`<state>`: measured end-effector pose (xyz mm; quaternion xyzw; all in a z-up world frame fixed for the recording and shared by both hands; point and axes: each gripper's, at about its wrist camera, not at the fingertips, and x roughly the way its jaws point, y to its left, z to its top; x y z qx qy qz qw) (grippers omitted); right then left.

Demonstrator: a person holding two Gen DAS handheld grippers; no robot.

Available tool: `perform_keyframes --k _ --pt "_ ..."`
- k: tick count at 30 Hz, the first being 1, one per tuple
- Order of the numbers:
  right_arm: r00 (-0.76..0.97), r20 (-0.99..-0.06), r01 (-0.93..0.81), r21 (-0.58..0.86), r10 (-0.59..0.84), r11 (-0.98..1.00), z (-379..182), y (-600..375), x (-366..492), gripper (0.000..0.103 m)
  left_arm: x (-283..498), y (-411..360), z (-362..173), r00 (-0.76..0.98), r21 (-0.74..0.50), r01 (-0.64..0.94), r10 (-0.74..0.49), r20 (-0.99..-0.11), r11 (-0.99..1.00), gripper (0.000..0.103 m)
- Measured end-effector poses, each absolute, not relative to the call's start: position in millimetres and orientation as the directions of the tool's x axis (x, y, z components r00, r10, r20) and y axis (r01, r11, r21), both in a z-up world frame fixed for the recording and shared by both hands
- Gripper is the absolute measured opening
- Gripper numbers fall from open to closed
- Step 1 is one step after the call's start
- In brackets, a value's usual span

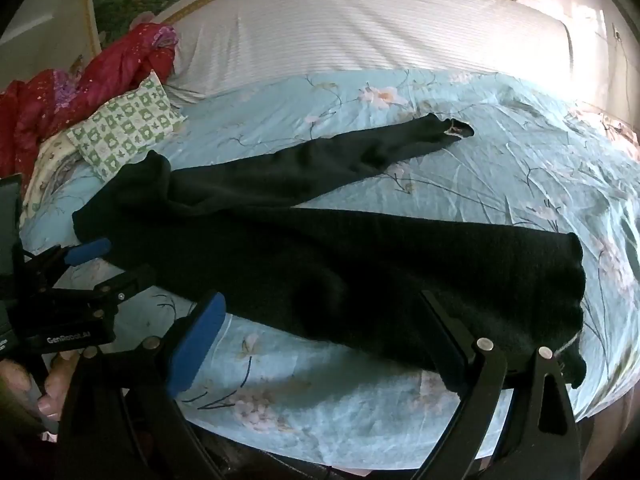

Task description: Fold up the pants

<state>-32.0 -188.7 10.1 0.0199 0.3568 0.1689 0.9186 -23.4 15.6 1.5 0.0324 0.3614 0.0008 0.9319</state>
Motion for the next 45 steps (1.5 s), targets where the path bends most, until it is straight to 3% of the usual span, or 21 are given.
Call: perform_keyframes --k 30,37,45 --pt "0.689 -0.648 -0.283 0.171 0.323 0.944 11 -192 -33 0.094 -19 16 2 0.729 0.061 0.032 0.018 -0.684 0.998 0.097" --pt "0.724 -0.598 -0.279 0.203 0.344 0.939 12 -200 -37 0.094 -16 15 1 0.728 0.066 0.041 0.015 -0.686 0.997 0.097" --pt "0.7 -0.635 -0.274 0.182 0.326 0.944 12 -202 -35 0.094 -14 15 0 0.721 0.063 0.043 0.013 -0.693 0.997 0.097"
